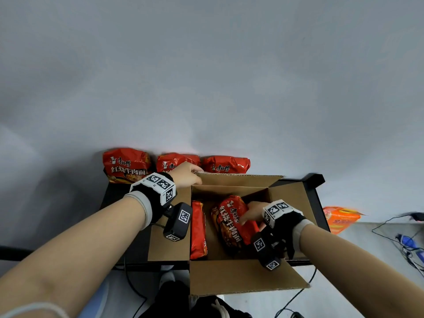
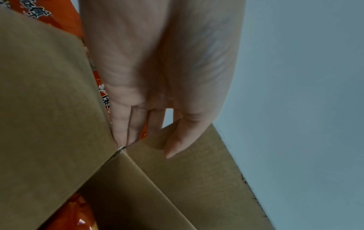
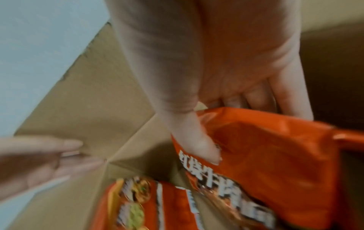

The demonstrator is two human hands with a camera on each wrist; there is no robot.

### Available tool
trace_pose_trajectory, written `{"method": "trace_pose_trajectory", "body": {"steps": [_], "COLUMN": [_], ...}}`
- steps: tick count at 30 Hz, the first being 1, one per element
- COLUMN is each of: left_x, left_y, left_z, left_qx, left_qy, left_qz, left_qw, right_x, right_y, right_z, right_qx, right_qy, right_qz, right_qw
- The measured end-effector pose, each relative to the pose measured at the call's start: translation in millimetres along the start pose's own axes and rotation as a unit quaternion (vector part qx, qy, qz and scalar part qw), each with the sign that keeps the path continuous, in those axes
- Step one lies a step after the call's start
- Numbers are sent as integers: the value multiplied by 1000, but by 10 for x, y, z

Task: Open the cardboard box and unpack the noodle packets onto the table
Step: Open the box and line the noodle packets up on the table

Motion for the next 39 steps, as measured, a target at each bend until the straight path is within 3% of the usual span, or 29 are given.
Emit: {"method": "trace_pose_trajectory", "body": {"steps": [3,6,10,14,19,22,26,34,39], "left_x": [-17,-20,-68,-246,-366,-425,-485,-601,-630], "left_y": [2,6,8,-62,-50,0,3,18,17], "left_z": [-35,-43,-84,-119,-168,-217,-239,-214,-184], "left_qx": [-9,-8,-18,-26,-33,-29,-20,12,36], "left_qy": [23,36,79,138,208,238,249,244,208], "left_qz": [9,18,71,198,226,208,214,182,159], "left_qw": [1000,999,994,970,951,948,944,952,964], "right_x": [-20,94,420,954,1822,2196,2322,2076,1954], "right_y": [31,-221,-741,-1406,-1869,-1739,-1322,-294,211], "right_z": [-6,144,338,380,204,44,-37,-94,-121], "right_qx": [29,73,139,194,223,198,164,152,142], "right_qy": [-49,-177,-248,-208,-72,-39,-114,-276,-318], "right_qz": [-47,-85,-72,-52,-195,-288,-369,-310,-256], "right_qw": [997,978,956,957,952,936,908,897,902]}}
Point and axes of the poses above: each hand's wrist, its own y-axis towards the middle knuckle, its own x-axis out of the back of the hand, z = x × y, the point moved 7 cm from there along y, towards the middle knuckle
